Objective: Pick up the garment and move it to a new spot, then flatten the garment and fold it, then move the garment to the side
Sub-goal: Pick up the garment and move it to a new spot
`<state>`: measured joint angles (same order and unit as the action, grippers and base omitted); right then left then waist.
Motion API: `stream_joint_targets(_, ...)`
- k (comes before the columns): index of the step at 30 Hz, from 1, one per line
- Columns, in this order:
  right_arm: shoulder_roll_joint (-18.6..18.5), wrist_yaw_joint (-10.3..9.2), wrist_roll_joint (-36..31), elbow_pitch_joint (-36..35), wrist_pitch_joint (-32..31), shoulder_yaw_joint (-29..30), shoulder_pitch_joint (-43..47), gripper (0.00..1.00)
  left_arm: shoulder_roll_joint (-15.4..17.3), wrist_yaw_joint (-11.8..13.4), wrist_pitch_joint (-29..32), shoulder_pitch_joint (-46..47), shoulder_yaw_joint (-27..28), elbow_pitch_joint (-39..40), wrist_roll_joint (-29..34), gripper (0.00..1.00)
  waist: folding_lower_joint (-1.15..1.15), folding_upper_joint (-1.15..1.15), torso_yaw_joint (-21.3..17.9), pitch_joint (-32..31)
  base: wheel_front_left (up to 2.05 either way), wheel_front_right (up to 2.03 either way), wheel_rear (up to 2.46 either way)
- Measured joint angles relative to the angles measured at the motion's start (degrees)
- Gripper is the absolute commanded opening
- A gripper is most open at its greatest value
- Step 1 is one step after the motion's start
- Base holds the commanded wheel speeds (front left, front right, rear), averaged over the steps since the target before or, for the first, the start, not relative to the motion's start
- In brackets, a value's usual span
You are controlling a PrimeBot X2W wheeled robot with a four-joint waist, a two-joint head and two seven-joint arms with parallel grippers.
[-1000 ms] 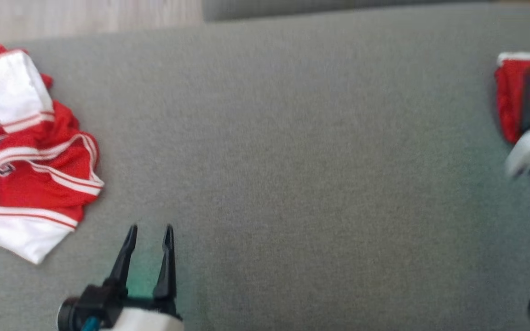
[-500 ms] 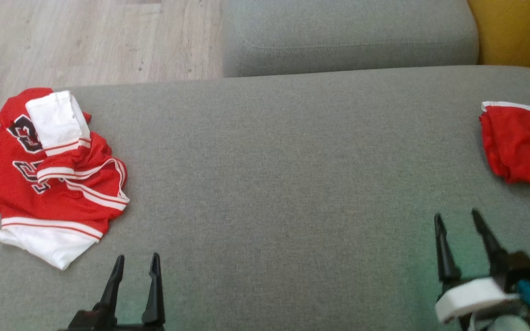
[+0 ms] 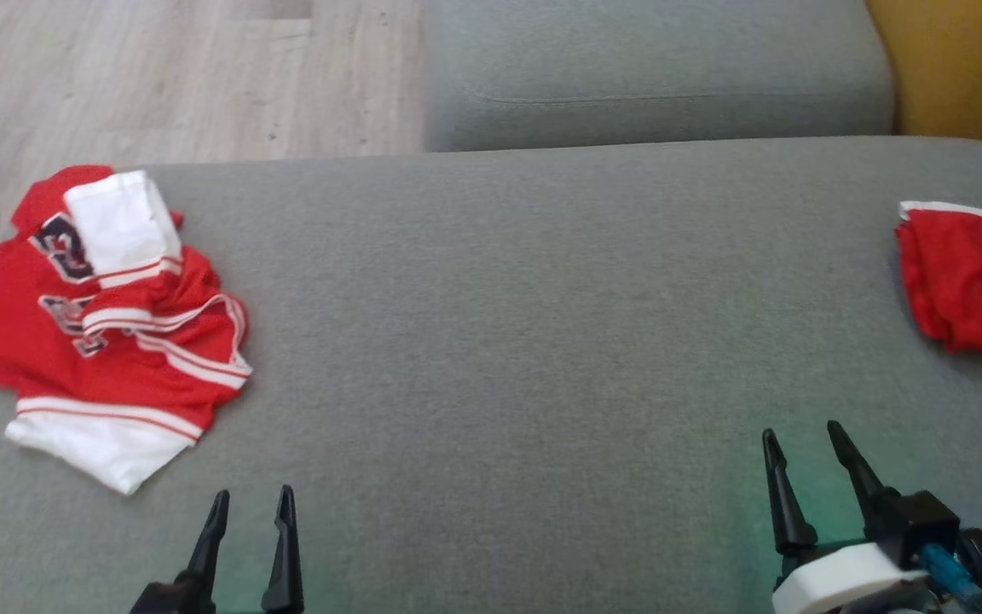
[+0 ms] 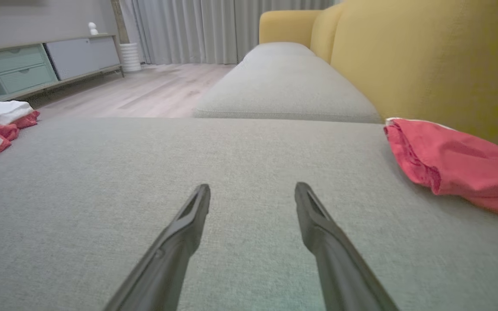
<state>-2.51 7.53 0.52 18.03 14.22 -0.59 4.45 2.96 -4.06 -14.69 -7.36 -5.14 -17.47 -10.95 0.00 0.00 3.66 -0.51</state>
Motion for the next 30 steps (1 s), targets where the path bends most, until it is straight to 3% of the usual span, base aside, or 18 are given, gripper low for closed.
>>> stream_joint_targets(5,0.00,0.00,0.53,-0.86,-0.01,-1.02,1.24,1.00,0.00,-0.03,0.01,0.07,-0.03,-0.19,0.01,1.00,0.00,0.00,2.86,-0.21,0.00,0.00,0.00)
stream_joint_targets(18,0.00,0.00,2.59,-1.15,-0.01,-8.40,0.46,1.00,0.02,-0.04,0.02,-2.70,4.02,-0.42,-0.05,1.00,0.00,0.00,16.47,-0.65,0.00,0.00,0.00)
stream_joint_targets(24,-0.01,0.00,0.69,-2.05,-0.01,-8.03,-1.49,1.00,-0.02,-1.04,0.02,0.77,7.22,2.15,-2.66,1.00,0.00,0.00,17.71,2.89,0.00,0.00,0.00)
stream_joint_targets(30,-0.33,0.00,-4.32,-4.64,-0.11,-6.45,-4.54,1.00,1.55,-1.52,1.10,16.57,10.16,0.89,-6.35,1.00,0.02,0.00,17.00,9.57,0.00,0.00,0.00)
